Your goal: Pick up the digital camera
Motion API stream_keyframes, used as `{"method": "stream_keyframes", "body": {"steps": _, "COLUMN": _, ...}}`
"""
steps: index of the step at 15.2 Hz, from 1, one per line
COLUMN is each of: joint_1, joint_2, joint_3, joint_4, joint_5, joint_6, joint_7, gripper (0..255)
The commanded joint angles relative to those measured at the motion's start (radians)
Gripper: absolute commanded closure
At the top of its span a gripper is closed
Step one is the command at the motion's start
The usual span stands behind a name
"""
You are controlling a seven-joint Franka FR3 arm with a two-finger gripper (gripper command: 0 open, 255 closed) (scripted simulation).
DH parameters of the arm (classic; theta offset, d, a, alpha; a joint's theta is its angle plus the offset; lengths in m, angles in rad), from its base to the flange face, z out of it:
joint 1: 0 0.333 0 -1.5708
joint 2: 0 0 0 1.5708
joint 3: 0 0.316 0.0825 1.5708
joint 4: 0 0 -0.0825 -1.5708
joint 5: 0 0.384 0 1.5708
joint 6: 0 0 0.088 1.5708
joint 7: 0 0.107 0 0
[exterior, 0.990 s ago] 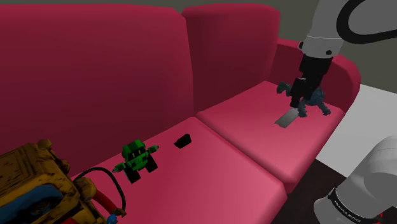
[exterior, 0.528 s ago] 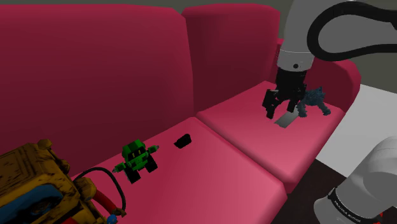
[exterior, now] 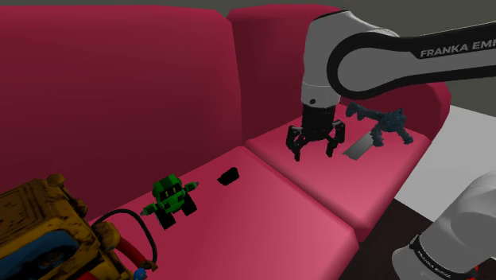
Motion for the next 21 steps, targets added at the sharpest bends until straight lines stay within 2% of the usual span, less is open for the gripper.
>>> {"method": "stream_keyframes", "body": {"steps": 1, "joint_1": -0.021, "joint_2": 0.084, "joint_3": 0.05, "joint_4": 0.047, "joint_5": -0.008, "joint_6": 0.032, "joint_7": 0.109, "gripper": 0}}
{"method": "stream_keyframes", "body": {"steps": 6, "joint_1": -0.059, "joint_2": 0.315, "joint_3": 0.156, "joint_4": 0.186, "joint_5": -0.081, "joint_6": 0.095, "joint_7": 0.385, "gripper": 0}}
{"method": "stream_keyframes", "body": {"steps": 10, "joint_1": -0.052, "joint_2": 0.522, "joint_3": 0.195, "joint_4": 0.321, "joint_5": -0.187, "joint_6": 0.121, "joint_7": 0.613, "gripper": 0}}
{"method": "stream_keyframes", "body": {"steps": 15, "joint_1": 0.02, "joint_2": 0.773, "joint_3": 0.167, "joint_4": 0.524, "joint_5": -0.314, "joint_6": 0.112, "joint_7": 0.86, "gripper": 0}}
{"method": "stream_keyframes", "body": {"steps": 21, "joint_1": 0.132, "joint_2": 1.045, "joint_3": 0.082, "joint_4": 0.821, "joint_5": -0.4, "joint_6": 0.055, "joint_7": 1.072, "gripper": 0}}
